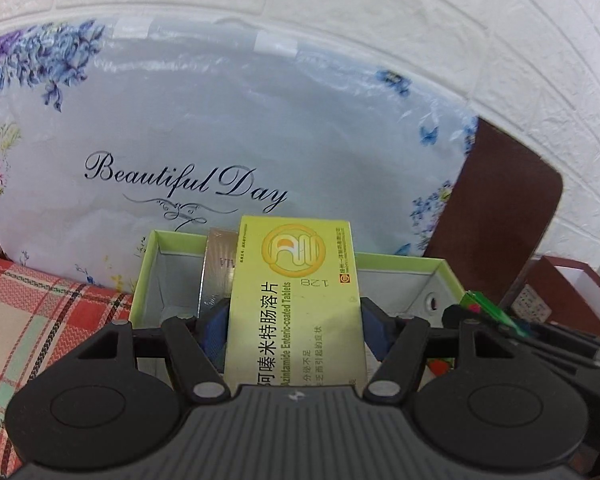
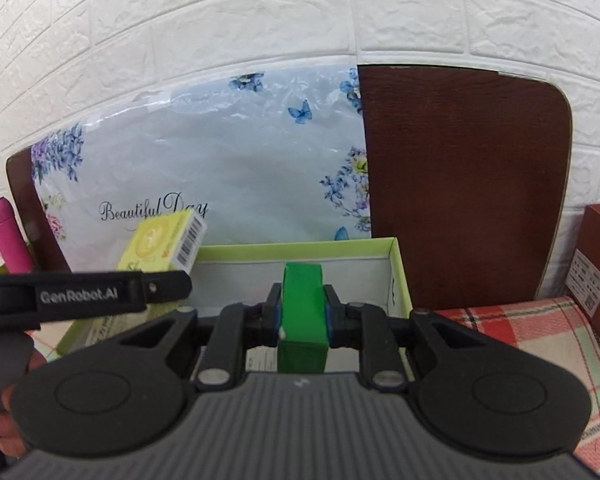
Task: Organize objects
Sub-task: 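Lower both held boxes into the lime-green shoebox and open both tools, then grasp a pink-cuffed white glove with left tool while right tool grasps the other glove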
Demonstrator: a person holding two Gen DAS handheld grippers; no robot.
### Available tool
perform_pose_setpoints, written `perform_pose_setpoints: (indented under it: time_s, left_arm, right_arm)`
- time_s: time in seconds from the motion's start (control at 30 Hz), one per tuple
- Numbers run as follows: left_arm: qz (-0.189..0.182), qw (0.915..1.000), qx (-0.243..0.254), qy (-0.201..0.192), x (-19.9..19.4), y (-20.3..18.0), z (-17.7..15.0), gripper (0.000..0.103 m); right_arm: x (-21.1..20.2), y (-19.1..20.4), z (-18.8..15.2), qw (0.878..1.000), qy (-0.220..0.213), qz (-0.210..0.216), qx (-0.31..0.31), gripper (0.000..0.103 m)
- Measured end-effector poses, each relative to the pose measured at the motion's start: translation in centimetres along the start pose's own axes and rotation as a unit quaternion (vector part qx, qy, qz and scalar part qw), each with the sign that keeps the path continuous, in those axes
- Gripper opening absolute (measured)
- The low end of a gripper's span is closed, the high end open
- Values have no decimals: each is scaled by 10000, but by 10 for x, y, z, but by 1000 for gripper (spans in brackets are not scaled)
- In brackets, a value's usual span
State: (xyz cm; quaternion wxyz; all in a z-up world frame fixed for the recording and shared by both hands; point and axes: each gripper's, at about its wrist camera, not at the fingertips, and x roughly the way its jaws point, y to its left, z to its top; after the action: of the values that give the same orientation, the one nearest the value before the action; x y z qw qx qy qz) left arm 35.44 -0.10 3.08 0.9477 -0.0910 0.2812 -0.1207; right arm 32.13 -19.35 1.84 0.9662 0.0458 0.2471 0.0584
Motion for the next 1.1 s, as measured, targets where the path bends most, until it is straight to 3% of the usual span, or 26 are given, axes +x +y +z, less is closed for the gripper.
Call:
perform_pose_setpoints:
  time_s: [0.17,0.23,0.27,0.3,0.43,0.5,0.57,0.8,1.1]
  left_arm:
    - [151,9997,-125,135,17,4,-1,82]
    - [200,9996,-106,173,16,3,-2,85]
    - [179,9996,-110,182,14,3,-2,87]
    - [125,9997,-122,190,12,4,-2,88]
    - [-26,9997,-174,189,-3,4,-2,88]
    - [-111,9997,-188,81,-17,1,-2,88]
    - [-146,9998,-143,-42,-36,-3,-4,88]
    - [-100,9996,258,-79,-107,-20,-25,89]
    - [-25,9998,179,-98,-181,-15,-84,89]
  right_arm:
    - [20,3,1,9999,78,-81,-89,20]
    - [30,0,-2,9998,186,-103,-46,37]
    - [31,-2,-4,9995,193,-242,-8,56]
    - [30,-4,-5,9992,127,-386,18,63]
    - [13,-13,-4,9993,-21,-351,93,69]
    - [-1,-16,-1,9991,-174,-354,169,91]
    - [-19,-19,2,9983,-345,-426,192,99]
    - [-96,-10,-4,9967,-617,-441,286,103]
    - [-180,7,-55,9983,-546,-168,126,103]
